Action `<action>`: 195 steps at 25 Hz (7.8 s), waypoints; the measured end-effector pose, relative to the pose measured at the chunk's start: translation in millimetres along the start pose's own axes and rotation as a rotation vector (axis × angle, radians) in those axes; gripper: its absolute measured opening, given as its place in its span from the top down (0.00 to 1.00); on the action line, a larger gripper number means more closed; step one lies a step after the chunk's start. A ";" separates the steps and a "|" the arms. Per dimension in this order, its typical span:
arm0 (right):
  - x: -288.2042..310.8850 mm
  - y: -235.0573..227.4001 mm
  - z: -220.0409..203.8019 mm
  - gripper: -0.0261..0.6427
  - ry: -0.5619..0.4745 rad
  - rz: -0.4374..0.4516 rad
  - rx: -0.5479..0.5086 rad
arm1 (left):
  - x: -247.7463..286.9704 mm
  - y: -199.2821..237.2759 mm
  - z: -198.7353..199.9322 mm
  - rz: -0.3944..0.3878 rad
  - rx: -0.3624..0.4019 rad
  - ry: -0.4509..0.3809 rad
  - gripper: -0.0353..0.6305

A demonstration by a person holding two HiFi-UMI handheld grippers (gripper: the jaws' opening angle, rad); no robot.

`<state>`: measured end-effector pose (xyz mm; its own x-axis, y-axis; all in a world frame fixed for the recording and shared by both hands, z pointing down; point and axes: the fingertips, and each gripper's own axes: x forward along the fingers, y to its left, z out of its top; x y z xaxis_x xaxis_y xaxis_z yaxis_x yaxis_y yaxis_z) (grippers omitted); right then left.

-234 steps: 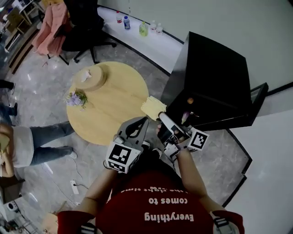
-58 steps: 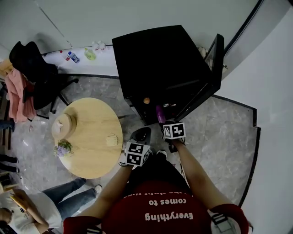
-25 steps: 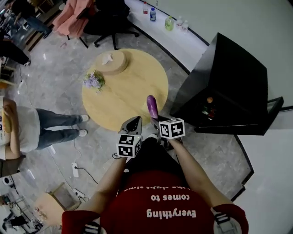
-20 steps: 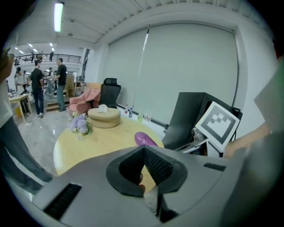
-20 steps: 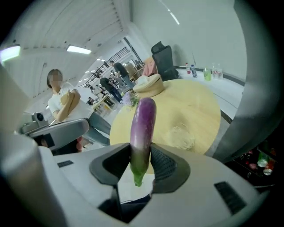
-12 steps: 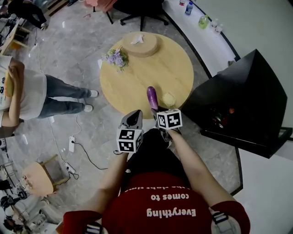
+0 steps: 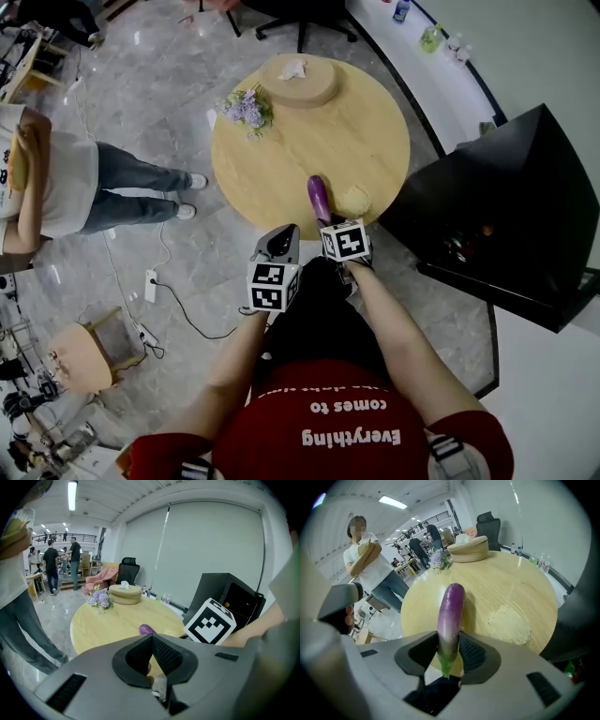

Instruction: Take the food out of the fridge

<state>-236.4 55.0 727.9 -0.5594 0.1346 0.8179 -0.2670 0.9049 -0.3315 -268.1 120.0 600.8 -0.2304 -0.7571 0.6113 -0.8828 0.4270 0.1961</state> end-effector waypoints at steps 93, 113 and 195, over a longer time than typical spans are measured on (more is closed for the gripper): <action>-361.6 -232.8 -50.3 0.75 -0.738 -0.618 0.351 | 74.5 -377.5 63.5 -0.784 0.611 0.050 0.94; -328.6 -281.0 -30.5 0.68 -0.610 -0.616 0.317 | 80.8 -350.0 69.8 -0.702 0.565 0.055 0.94; -472.4 -43.7 -35.5 0.72 -1.132 -0.175 0.262 | -8.5 -383.5 87.2 -0.932 0.448 -0.056 0.94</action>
<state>67.3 -33.8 372.7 -0.8422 -0.5387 0.0209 -0.4890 0.7469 -0.4506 36.7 -80.4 453.6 0.6139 -0.7196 0.3243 -0.7893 -0.5550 0.2626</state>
